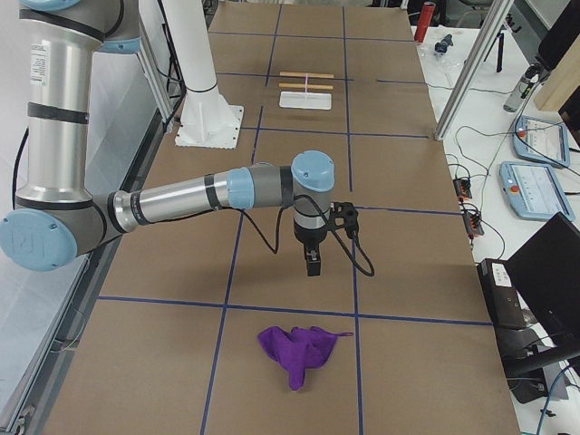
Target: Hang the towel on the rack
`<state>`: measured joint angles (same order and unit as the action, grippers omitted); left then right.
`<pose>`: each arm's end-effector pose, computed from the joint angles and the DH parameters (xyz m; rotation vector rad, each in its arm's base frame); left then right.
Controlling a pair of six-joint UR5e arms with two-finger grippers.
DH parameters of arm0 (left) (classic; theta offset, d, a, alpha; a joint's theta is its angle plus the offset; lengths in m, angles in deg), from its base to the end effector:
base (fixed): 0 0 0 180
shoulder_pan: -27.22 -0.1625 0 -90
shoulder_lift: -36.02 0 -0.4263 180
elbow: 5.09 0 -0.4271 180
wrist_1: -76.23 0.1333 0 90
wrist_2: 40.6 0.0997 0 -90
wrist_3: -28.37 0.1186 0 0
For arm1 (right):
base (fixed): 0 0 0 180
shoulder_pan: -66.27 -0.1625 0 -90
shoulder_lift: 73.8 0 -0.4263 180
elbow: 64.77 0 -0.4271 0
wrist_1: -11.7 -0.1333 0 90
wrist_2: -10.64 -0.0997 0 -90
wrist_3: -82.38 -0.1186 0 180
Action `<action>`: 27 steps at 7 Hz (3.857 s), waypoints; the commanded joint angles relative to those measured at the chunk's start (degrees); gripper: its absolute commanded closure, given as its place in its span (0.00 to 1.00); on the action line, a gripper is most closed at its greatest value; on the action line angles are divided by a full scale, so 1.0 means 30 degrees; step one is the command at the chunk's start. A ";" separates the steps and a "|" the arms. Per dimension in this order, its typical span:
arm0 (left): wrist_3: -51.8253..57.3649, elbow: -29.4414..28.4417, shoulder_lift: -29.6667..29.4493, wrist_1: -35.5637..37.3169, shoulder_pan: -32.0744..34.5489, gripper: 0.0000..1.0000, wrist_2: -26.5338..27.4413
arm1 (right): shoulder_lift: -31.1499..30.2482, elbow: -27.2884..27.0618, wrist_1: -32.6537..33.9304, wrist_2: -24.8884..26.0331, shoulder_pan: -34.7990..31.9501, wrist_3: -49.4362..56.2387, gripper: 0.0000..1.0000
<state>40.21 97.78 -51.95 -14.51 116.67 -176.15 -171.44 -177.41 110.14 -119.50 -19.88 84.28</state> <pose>-0.0437 -0.5192 0.5696 0.2692 0.7721 0.2844 0.0255 -0.4680 0.5532 0.0979 -0.7021 -0.1362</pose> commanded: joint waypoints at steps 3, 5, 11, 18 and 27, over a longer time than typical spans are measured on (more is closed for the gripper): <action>-0.0020 -0.0630 -0.0414 -0.3592 0.0037 0.00 -0.0082 | -0.0326 0.0103 -0.0499 -0.0242 0.0008 0.0098 0.00; 0.0068 -0.0718 -0.0414 -0.3623 0.0037 0.00 -0.0082 | -0.0847 0.0277 -0.1689 -0.0010 -0.0021 0.0536 0.00; 0.0009 -0.0689 -0.0414 -0.3623 0.0037 0.00 -0.0082 | -0.1730 0.4640 -0.5033 0.1625 0.0008 0.5482 0.00; 0.0009 -0.0542 -0.0385 -0.3623 0.0037 0.00 -0.0082 | -0.0092 1.0416 -0.9171 0.3948 0.1295 0.6752 0.36; 0.0009 -0.0309 -0.0794 -0.4174 0.0008 0.00 -0.0227 | 0.4230 0.5096 -0.0819 0.3128 0.1326 0.6839 1.00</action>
<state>40.18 96.55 -54.09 -25.82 116.71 -176.55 -163.69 -157.35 98.11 -109.66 -15.96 105.08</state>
